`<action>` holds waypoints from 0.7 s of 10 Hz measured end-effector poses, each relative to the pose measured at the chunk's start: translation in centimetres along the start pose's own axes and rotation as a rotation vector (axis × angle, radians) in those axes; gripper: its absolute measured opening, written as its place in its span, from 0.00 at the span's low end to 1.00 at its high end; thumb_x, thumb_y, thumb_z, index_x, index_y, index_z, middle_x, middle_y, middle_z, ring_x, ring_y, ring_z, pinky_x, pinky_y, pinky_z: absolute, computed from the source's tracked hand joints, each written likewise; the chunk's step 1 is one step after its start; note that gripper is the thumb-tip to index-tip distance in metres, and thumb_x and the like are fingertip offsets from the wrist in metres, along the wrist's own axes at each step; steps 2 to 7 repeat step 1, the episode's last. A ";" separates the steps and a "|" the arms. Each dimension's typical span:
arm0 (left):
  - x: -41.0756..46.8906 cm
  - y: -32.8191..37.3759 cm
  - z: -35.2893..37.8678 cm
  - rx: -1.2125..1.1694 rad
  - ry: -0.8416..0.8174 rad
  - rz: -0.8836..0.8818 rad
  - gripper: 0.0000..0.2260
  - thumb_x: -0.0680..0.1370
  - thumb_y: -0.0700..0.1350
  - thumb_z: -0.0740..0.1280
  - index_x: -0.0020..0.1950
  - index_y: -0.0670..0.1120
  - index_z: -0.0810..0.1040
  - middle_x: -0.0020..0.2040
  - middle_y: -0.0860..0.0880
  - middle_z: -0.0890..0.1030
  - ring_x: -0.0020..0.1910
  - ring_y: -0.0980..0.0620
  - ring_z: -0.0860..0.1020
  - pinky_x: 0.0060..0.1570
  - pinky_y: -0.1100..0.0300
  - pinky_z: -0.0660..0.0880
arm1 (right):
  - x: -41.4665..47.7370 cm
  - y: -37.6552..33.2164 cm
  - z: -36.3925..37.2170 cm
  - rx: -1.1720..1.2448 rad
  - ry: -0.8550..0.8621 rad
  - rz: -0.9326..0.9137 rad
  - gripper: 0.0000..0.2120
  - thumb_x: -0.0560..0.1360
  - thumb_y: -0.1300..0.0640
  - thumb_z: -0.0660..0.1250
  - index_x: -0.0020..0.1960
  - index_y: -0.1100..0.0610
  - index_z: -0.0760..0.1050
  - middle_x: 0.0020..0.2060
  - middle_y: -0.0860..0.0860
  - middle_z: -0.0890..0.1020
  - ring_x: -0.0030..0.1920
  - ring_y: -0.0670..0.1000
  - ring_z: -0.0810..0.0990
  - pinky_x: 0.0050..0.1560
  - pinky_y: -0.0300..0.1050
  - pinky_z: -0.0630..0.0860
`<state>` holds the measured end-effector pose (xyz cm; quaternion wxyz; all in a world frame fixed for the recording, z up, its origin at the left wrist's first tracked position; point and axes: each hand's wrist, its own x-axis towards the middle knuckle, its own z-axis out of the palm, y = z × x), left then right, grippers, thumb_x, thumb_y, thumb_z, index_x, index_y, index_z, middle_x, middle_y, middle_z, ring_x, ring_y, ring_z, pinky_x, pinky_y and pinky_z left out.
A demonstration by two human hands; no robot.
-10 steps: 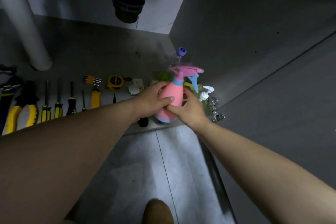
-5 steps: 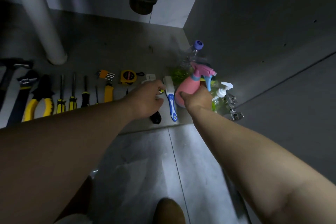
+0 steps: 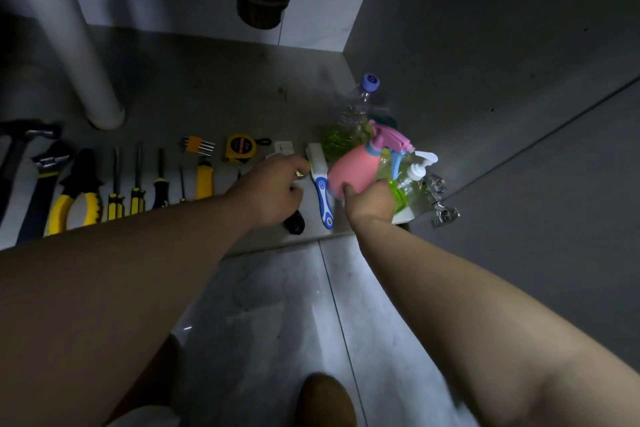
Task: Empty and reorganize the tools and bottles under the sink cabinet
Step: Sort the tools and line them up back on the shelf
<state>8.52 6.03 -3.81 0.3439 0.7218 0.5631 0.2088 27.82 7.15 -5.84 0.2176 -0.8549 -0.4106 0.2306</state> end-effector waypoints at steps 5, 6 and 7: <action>-0.4 0.7 0.2 0.074 -0.013 -0.012 0.14 0.79 0.41 0.67 0.65 0.48 0.76 0.60 0.46 0.77 0.59 0.45 0.76 0.57 0.53 0.76 | -1.6 0.7 -0.4 -0.051 -0.153 0.031 0.24 0.77 0.46 0.70 0.64 0.63 0.74 0.60 0.60 0.80 0.60 0.62 0.79 0.53 0.47 0.75; -0.4 0.7 0.2 0.074 -0.013 -0.012 0.14 0.79 0.41 0.67 0.65 0.48 0.76 0.60 0.46 0.77 0.59 0.45 0.76 0.57 0.53 0.76 | -1.6 0.7 -0.4 -0.051 -0.153 0.031 0.24 0.77 0.46 0.70 0.64 0.63 0.74 0.60 0.60 0.80 0.60 0.62 0.79 0.53 0.47 0.75; -0.4 0.7 0.2 0.074 -0.013 -0.012 0.14 0.79 0.41 0.67 0.65 0.48 0.76 0.60 0.46 0.77 0.59 0.45 0.76 0.57 0.53 0.76 | -1.6 0.7 -0.4 -0.051 -0.153 0.031 0.24 0.77 0.46 0.70 0.64 0.63 0.74 0.60 0.60 0.80 0.60 0.62 0.79 0.53 0.47 0.75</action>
